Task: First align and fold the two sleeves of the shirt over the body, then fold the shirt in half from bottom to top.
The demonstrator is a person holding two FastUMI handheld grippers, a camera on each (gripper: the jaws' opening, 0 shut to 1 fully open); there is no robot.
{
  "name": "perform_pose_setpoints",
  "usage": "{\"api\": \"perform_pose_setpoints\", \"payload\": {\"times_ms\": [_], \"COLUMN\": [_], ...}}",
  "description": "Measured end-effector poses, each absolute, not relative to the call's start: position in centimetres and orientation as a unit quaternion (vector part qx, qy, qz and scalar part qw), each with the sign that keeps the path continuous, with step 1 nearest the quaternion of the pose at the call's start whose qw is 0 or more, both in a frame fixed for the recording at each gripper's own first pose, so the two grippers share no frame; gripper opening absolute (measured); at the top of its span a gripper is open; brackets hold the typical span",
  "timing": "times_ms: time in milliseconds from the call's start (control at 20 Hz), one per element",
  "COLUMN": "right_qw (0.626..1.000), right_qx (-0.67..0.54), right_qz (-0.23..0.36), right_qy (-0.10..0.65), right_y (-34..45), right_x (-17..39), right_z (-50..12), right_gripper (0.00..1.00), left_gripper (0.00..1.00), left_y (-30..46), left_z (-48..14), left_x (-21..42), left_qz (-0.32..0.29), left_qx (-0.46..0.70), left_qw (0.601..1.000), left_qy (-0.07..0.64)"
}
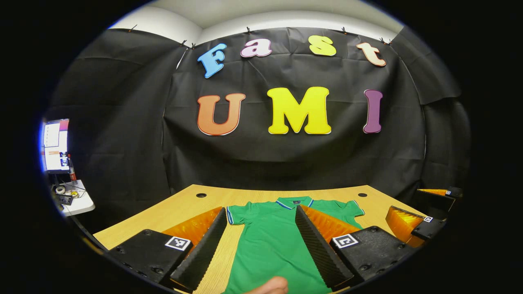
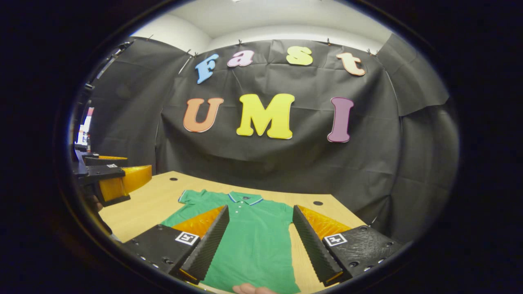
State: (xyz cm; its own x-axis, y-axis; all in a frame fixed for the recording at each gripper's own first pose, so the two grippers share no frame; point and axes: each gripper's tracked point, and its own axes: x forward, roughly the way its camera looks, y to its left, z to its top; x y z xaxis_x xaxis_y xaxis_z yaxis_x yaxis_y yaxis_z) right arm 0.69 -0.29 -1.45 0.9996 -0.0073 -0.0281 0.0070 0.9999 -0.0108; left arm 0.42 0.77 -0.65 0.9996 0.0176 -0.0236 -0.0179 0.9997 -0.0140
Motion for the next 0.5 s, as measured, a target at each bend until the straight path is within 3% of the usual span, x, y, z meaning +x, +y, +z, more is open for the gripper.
{"api": "perform_pose_setpoints", "payload": {"times_ms": [500], "right_qw": [0.999], "right_qx": [-0.028], "right_qz": [-0.016], "right_qy": [0.004], "right_y": [-1.6], "right_x": [2.3], "right_z": [-1.8], "right_gripper": [0.94], "left_gripper": [1.00], "left_y": [0.4], "left_z": [-1.1], "left_x": [0.8], "left_qz": [0.006], "left_qx": [0.000], "left_qw": [1.000], "left_qy": [0.016]}}
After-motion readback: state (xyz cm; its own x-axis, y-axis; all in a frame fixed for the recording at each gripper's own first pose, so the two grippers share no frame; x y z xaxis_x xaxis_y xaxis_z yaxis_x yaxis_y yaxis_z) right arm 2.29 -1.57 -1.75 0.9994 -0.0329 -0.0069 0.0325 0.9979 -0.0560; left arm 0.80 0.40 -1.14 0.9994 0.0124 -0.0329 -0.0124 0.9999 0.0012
